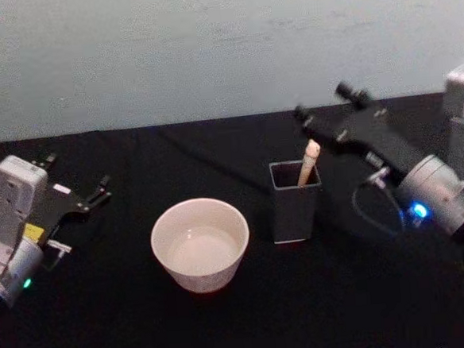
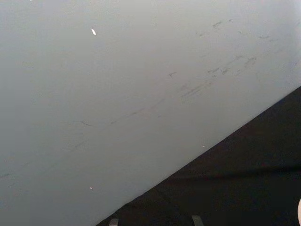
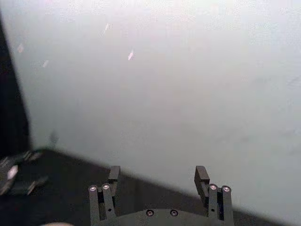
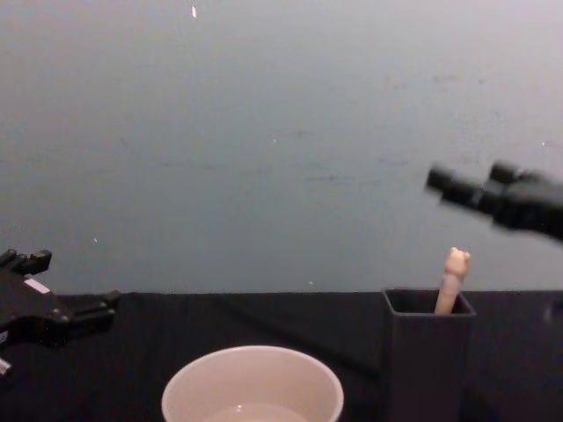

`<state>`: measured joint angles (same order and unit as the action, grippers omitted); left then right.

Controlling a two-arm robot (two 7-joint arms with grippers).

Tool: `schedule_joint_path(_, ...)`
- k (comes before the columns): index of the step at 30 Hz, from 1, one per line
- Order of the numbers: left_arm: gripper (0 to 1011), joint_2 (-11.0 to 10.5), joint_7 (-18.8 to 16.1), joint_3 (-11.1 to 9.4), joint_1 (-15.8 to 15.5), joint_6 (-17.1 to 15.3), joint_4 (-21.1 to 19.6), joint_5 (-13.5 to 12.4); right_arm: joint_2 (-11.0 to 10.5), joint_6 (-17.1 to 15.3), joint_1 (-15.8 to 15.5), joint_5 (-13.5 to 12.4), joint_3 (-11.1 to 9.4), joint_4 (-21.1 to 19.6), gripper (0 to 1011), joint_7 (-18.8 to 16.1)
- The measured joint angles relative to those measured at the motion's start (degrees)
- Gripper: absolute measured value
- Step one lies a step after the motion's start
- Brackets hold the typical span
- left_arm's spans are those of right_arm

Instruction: Pick up the stirring spoon with one hand, stir inside the cup, then place it back in its original position.

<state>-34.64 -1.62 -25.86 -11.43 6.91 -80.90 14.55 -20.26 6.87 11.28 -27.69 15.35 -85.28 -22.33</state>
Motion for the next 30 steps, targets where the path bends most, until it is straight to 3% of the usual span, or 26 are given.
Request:
schedule_joint_path(5, 1001, 0.00, 0.00, 0.00, 0.00, 0.00, 0.00, 0.00, 1.36, 2.45, 0.44, 2.06, -2.84, 0.32, 1002, 4.53)
schedule_joint_path(7, 1002, 0.00, 0.00, 0.00, 0.00, 0.00, 0.00, 0.00, 1.99, 2.59, 0.96, 5.05, -3.70, 2.25, 1003, 8.13)
schedule_joint_path(10, 1001, 0.00, 0.00, 0.00, 0.00, 0.00, 0.00, 0.00, 2.35, 2.38, 1.32, 8.22, -3.72, 5.06, 1002, 10.63)
schedule_joint_path(17, 1001, 0.00, 0.00, 0.00, 0.00, 0.00, 0.00, -0.01, 2.95, 0.33, 1.27, 12.49, -2.45, 10.24, 1003, 12.18)
schedule_joint_path(30, 1001, 0.00, 0.00, 0.00, 0.00, 0.00, 0.00, 0.00, 3.95, -0.95, 1.30, 15.97, -1.34, 14.08, 1002, 11.53)
